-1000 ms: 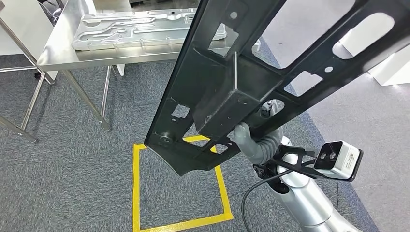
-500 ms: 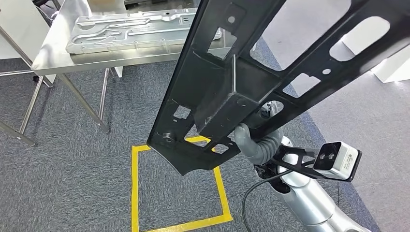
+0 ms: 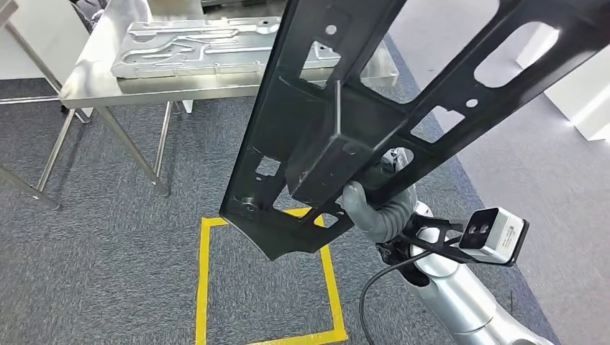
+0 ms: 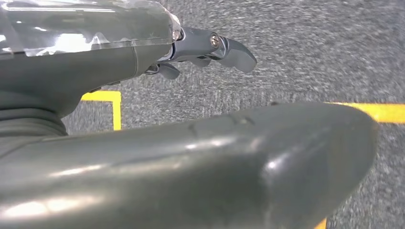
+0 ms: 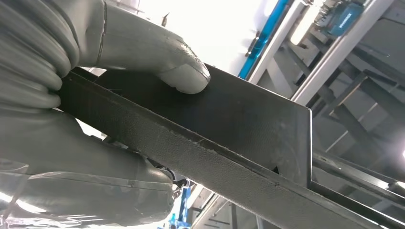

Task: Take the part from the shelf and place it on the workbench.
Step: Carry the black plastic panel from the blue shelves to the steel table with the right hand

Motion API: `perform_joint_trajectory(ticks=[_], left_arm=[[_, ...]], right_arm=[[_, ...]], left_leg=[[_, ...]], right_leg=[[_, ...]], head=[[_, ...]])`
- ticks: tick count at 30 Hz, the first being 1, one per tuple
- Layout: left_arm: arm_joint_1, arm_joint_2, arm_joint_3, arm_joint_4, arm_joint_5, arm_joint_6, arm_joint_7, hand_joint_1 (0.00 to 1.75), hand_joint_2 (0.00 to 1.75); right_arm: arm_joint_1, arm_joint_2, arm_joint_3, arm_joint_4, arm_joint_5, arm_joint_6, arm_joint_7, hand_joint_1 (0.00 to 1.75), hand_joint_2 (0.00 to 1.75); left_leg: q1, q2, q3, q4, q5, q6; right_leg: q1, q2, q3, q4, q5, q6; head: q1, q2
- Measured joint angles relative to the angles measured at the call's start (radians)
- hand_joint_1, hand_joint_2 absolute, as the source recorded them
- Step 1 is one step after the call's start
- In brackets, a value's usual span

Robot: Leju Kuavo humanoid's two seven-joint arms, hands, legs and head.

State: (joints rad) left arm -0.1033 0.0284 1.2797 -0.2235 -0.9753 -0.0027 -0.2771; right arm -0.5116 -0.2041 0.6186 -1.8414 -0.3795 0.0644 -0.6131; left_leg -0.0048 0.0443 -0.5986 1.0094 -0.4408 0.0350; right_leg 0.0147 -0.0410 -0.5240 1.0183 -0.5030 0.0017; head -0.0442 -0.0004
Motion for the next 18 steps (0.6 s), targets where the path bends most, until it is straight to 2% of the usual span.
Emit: perform_joint_trajectory(ticks=[1,2,3,5,6,7,8,9,10,11,12,15,17,18], left_arm=[[0.001,0.000,0.000,0.000,0.001,0.000,0.000,0.00,0.00],[0.000,0.000,0.000,0.000,0.002,0.000,0.000,0.00,0.00],[0.000,0.000,0.000,0.000,0.003,0.000,0.000,0.00,0.00],[0.000,-0.002,0.000,0.000,0.006,0.000,0.000,0.00,0.00],[0.001,-0.003,0.001,0.000,0.008,0.001,0.000,0.00,0.00],[0.002,-0.003,0.001,0.000,0.010,0.002,0.000,0.00,0.00],[0.003,-0.004,0.002,0.000,0.012,0.002,0.000,0.00,0.00],[0.004,-0.005,0.003,0.000,0.013,0.003,0.000,0.00,0.00],[0.003,-0.006,0.005,0.000,0.014,0.003,0.000,0.00,0.00],[0.003,-0.007,0.008,0.000,0.015,0.004,0.000,0.00,0.00],[0.003,-0.008,0.011,0.000,0.016,0.005,0.000,0.00,0.00],[0.004,-0.010,0.016,0.000,0.019,0.006,0.000,0.00,0.00],[0.003,-0.012,0.016,0.000,0.021,0.007,-0.001,0.00,0.00],[0.003,-0.013,0.017,0.000,0.021,0.008,-0.001,0.00,0.00]], right_arm=[[-0.001,0.000,0.000,0.000,-0.006,0.000,-0.001,1.69,1.75],[-0.002,0.000,0.000,0.000,-0.009,0.001,-0.002,1.69,1.75],[-0.001,-0.001,0.000,0.000,-0.011,0.002,-0.004,1.69,1.75],[0.006,-0.001,0.000,0.001,-0.012,0.005,-0.006,1.69,1.75],[0.011,-0.002,0.001,0.002,-0.010,0.007,-0.007,1.69,1.75],[0.016,-0.002,0.002,0.002,-0.008,0.010,-0.008,1.69,1.75],[0.019,-0.002,0.003,0.002,-0.004,0.014,-0.009,1.69,1.75],[0.021,-0.002,0.004,0.002,0.001,0.018,-0.010,1.69,1.75],[0.024,-0.002,0.004,0.003,0.005,0.023,-0.012,1.69,1.75],[0.026,-0.002,0.004,0.003,0.010,0.028,-0.015,1.69,1.75],[0.030,0.000,0.004,0.003,0.014,0.034,-0.017,1.69,1.75],[0.039,0.004,0.004,0.003,0.024,0.046,-0.019,1.69,1.75],[0.041,0.008,0.004,0.002,0.025,0.050,-0.020,1.69,1.75],[0.042,0.010,0.004,0.002,0.025,0.051,-0.020,1.69,1.75]], left_leg=[[0.003,-0.005,0.008,-0.004,-0.001,0.004],[0.006,-0.010,0.016,-0.006,-0.003,0.007],[0.007,-0.014,0.021,-0.007,-0.006,0.009],[0.008,-0.021,0.030,-0.007,-0.015,0.010],[0.008,-0.024,0.036,-0.007,-0.021,0.008],[0.008,-0.027,0.045,-0.006,-0.028,0.007],[0.008,-0.030,0.056,-0.006,-0.036,0.004],[0.008,-0.031,0.068,-0.006,-0.044,0.001],[0.008,-0.033,0.078,-0.007,-0.052,-0.003],[0.008,-0.033,0.085,-0.008,-0.059,-0.008],[0.007,-0.033,0.090,-0.009,-0.064,-0.015],[0.008,-0.033,0.096,0.010,-0.068,-0.032],[0.011,-0.034,0.067,0.077,-0.083,-0.038],[0.013,-0.035,0.034,0.134,-0.104,-0.042]], right_leg=[[-0.002,0.007,-0.008,0.020,-0.010,0.005],[-0.005,0.017,-0.030,0.061,-0.028,0.011],[-0.009,0.027,-0.063,0.117,-0.052,0.017],[-0.016,0.036,-0.150,0.239,-0.093,0.025],[-0.019,0.036,-0.179,0.266,-0.094,0.028],[-0.022,0.036,-0.190,0.257,-0.073,0.029],[-0.023,0.036,-0.180,0.208,-0.032,0.028],[-0.024,0.035,-0.157,0.136,0.021,0.026],[-0.022,0.034,-0.136,0.072,0.058,0.021],[-0.019,0.033,-0.121,0.026,0.079,0.014],[-0.016,0.032,-0.115,0.004,0.088,0.007],[-0.013,0.033,-0.101,-0.006,0.086,-0.016],[-0.017,0.035,-0.081,-0.013,0.079,-0.028],[-0.017,0.035,-0.074,-0.016,0.074,-0.032]], head=[[0.000,0.000],[0.000,0.000],[0.000,0.000],[0.000,0.000],[0.000,0.000],[0.000,0.000],[0.000,0.000],[0.000,0.000],[0.000,0.000],[0.000,0.000],[0.000,0.000],[0.000,0.000],[0.000,0.000],[0.000,0.000]])
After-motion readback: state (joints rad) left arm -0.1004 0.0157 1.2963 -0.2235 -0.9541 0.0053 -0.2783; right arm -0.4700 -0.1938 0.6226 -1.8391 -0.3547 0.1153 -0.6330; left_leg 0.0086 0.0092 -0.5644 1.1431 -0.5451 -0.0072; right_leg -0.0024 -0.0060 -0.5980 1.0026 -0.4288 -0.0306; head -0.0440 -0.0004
